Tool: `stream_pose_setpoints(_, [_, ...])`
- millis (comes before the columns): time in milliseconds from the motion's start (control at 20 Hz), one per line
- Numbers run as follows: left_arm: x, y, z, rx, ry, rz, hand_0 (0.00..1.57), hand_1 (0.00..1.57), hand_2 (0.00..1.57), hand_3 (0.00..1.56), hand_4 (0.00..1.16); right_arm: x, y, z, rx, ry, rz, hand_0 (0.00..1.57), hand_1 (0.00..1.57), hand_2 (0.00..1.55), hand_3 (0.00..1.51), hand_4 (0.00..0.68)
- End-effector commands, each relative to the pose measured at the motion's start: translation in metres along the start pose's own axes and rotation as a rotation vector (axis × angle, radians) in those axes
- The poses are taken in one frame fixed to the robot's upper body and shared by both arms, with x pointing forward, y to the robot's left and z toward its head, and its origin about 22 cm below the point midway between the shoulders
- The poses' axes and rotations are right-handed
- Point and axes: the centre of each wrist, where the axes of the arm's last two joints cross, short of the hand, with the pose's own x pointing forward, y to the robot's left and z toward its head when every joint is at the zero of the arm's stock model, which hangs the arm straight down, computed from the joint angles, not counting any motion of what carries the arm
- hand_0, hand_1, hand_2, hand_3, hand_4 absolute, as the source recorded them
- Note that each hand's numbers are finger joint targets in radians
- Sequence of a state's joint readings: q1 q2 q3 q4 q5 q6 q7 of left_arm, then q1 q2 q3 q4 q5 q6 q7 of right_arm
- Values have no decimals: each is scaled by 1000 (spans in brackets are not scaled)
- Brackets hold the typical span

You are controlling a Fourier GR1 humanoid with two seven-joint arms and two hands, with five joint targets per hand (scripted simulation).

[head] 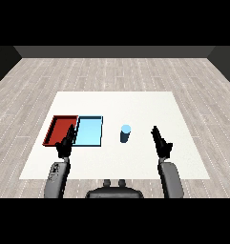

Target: Pick the blue can and put it in the blue box

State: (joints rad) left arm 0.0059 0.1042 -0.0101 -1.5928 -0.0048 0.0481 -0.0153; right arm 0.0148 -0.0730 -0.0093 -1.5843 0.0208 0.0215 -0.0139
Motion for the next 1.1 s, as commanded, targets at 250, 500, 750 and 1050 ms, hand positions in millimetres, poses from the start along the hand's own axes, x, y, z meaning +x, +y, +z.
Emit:
stream_pose_setpoints(250, [-4,-8,-10,-80,59,11,0,0,0,0,0,14,25,-53,-13,-8,33,0,0,0,0,0])
stream_pose_setpoints(500, [12,-18,-13,-32,-401,189,0,0,0,0,0,20,14,-44,83,-310,-196,0,0,0,0,0])
stream_pose_setpoints(750, [0,-4,-9,-41,-418,207,0,0,0,0,0,-1,7,-39,94,-334,-199,0,0,0,0,0])
stream_pose_setpoints(1050, [-1,-15,-5,-40,-404,221,0,0,0,0,0,10,10,-56,90,-308,-212,0,0,0,0,0])
